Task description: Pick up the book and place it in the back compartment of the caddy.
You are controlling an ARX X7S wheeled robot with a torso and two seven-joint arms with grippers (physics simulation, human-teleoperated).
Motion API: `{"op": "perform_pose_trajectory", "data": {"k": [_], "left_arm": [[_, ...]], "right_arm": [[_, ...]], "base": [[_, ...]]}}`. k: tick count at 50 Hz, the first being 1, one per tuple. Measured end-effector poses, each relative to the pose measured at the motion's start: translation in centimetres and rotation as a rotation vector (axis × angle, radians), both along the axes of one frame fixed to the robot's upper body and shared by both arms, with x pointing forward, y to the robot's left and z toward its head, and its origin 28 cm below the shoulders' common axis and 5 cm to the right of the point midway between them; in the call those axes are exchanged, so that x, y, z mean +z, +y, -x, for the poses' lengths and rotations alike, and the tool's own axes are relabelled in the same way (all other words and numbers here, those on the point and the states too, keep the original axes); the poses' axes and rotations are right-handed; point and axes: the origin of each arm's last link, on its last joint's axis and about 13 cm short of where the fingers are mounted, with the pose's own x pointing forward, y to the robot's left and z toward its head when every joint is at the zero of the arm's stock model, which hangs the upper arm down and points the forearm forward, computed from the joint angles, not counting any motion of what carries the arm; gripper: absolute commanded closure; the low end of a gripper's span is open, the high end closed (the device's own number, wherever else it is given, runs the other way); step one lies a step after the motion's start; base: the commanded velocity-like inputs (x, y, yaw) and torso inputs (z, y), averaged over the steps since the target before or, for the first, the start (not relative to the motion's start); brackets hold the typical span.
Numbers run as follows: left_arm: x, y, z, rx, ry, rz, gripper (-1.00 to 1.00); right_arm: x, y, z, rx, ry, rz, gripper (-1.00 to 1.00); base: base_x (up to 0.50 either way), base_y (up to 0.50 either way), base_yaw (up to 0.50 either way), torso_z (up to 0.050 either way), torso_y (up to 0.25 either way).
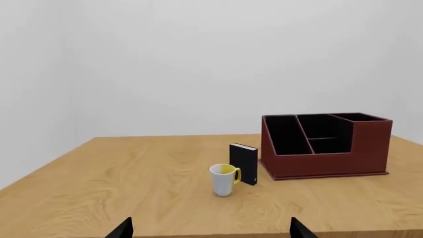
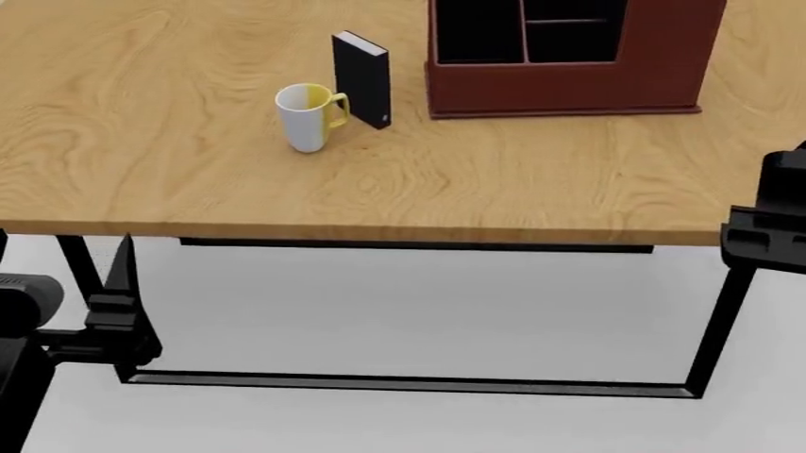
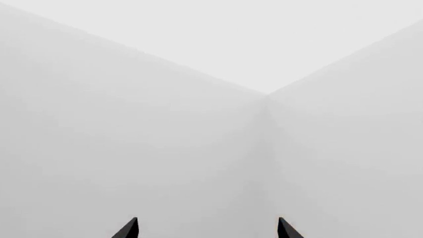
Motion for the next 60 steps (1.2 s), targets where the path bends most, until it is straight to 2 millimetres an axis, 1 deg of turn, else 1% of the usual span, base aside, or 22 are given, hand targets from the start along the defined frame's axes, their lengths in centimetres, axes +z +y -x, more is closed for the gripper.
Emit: {"op": "perform_pose_trajectory", "data": {"k": [39, 54, 60], "left_arm": [[-0.09, 0.08, 0.07, 0.005, -0.003, 0.000, -1.00], [-0.12, 0.13, 0.07, 0.005, -0.004, 0.004, -1.00], [0.00, 0.16, 0.07, 0.006, -0.008, 0.003, -1.00]], "right_arm": [[0.06, 0.25, 0.02, 0.018, 0.006, 0.011, -1.00], [0.02, 0.41, -0.09, 0.024, 0.001, 0.008, -1.00], [-0.03, 0.49, -0.15, 0.028, 0.002, 0.008, -1.00]], "base": [[0.00, -0.39, 0.00, 0.000, 0.000], [0.00, -0.01, 0.00, 0.000, 0.000], [0.32, -0.04, 0.00, 0.000, 0.000]]}}
